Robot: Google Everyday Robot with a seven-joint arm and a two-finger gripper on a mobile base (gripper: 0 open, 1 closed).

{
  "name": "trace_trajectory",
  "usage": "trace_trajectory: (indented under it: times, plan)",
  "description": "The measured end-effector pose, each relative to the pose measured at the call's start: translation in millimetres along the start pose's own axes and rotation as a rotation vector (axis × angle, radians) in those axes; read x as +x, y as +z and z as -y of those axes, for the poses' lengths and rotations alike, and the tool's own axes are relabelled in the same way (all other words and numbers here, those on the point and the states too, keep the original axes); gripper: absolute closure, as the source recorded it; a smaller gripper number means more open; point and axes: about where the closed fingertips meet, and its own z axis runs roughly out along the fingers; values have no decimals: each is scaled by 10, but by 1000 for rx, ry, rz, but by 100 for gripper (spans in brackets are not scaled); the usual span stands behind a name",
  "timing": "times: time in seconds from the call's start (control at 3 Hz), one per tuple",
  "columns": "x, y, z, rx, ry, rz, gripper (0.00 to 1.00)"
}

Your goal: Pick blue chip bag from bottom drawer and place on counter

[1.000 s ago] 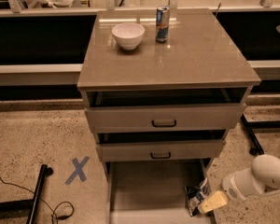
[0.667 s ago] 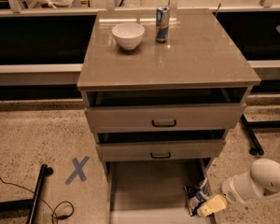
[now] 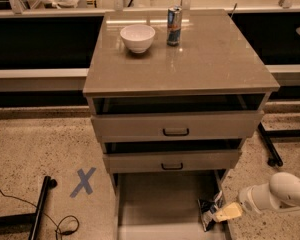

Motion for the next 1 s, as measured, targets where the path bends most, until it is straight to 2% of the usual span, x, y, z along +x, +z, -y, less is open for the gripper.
trace_trajectory:
  times: [0.33, 0.67, 1.0]
  plan:
    - [33, 656, 593, 27, -31, 73, 0]
    - [62, 1056, 826, 16, -47, 80, 0]
    - [129, 1336, 950, -2, -28, 74, 0]
